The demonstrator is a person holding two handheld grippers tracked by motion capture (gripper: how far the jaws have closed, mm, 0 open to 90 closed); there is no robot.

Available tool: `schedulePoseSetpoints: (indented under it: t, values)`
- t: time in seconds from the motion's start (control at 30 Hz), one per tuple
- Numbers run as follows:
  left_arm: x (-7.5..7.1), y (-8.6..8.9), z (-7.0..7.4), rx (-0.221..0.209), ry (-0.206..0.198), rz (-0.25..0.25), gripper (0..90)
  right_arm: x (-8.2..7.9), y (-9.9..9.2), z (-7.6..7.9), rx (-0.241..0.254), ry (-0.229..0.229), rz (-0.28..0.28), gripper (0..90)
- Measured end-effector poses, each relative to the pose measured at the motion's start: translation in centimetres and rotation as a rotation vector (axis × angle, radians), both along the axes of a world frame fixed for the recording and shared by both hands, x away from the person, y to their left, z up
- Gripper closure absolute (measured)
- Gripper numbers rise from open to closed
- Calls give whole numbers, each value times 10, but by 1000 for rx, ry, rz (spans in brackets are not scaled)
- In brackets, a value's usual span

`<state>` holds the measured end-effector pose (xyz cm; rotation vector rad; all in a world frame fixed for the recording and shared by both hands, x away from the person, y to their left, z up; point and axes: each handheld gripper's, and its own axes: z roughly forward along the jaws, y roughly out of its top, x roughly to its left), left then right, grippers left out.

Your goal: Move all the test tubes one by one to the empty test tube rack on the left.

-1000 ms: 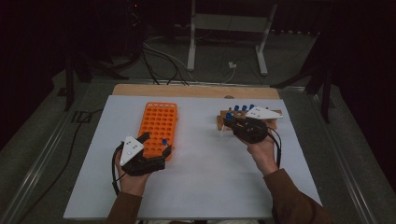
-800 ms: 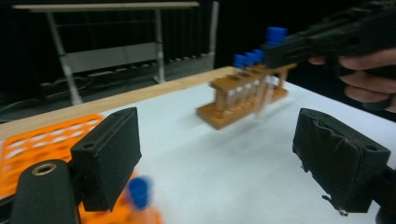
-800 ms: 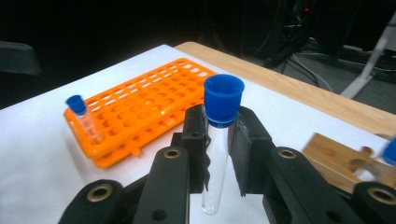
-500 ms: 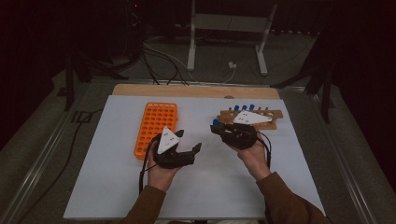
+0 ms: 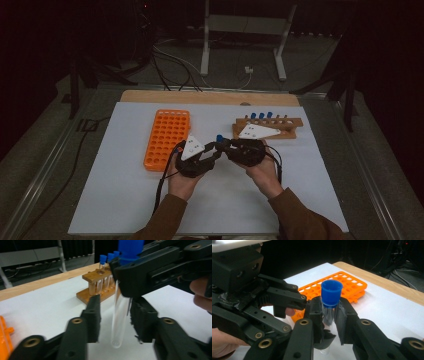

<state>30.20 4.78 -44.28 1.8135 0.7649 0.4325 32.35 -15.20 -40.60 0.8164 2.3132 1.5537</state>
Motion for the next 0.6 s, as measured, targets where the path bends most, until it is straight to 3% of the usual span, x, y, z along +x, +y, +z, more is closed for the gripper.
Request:
schedulePoseSetpoints:
  t: [0.1, 0.27, 0.43, 0.6]
  values:
    - [-1, 0, 0, 3, -8, -17, 763, 0, 2, -1, 5, 10, 6, 771]
    - [-1, 2, 0, 3, -9, -27, 777, 1, 1, -3, 16, 18, 11, 739]
    - [1, 6, -1, 4, 5, -16, 778, 5, -4, -2, 63, 49, 37, 502]
    - [1, 13, -3, -8, 15, -4, 779, 3, -12, 1, 56, 23, 27, 292]
